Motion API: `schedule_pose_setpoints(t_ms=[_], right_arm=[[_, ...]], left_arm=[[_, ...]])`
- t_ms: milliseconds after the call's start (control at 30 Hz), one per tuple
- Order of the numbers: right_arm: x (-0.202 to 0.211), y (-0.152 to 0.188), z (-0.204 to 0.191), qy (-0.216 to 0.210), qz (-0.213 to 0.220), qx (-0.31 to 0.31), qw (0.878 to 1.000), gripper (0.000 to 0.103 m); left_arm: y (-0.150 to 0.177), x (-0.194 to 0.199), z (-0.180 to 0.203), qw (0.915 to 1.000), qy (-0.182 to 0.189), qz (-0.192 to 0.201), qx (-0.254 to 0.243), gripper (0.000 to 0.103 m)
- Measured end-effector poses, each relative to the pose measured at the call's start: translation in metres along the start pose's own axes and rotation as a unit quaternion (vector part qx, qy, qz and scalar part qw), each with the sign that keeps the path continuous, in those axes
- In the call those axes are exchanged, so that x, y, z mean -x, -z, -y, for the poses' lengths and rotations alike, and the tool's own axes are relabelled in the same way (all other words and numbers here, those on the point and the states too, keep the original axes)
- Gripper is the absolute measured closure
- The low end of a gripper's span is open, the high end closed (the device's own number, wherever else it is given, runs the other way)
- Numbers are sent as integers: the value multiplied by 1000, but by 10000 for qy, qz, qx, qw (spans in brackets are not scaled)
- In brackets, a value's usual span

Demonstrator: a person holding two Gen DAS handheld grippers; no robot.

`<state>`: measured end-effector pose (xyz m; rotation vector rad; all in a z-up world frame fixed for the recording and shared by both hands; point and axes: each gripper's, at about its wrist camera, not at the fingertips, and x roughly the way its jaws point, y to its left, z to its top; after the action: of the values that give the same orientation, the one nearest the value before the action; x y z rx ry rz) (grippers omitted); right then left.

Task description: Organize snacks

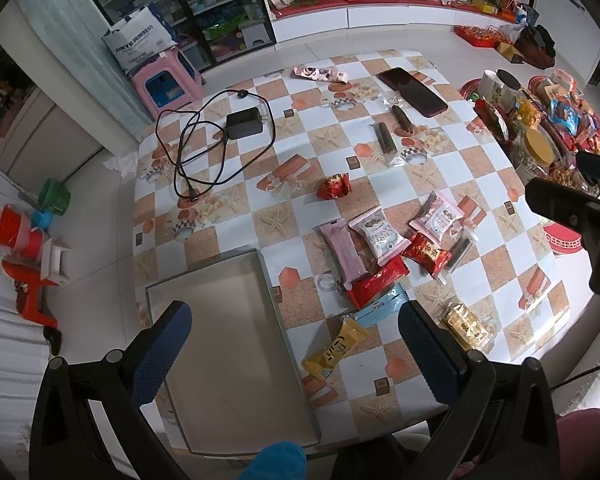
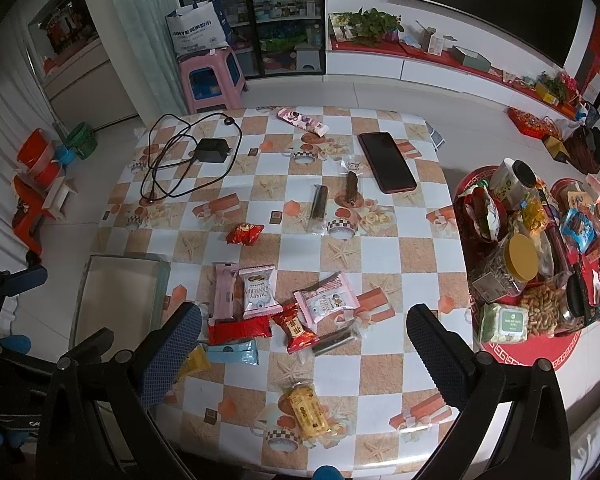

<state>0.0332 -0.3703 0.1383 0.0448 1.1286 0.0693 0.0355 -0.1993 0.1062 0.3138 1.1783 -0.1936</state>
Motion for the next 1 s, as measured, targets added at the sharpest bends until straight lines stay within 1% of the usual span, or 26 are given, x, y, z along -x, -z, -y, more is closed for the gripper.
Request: schedule_pose_setpoints(t_ms=[533, 1000], right_arm=[[-3, -2, -1, 14, -1, -9, 10000, 0], [-3, -2, -2, 15, -20, 6, 10000, 0]], left_arm=[[-3, -2, -2, 10000, 14, 8, -16, 0], [-2, 0, 2, 9999, -74, 35, -80, 0]])
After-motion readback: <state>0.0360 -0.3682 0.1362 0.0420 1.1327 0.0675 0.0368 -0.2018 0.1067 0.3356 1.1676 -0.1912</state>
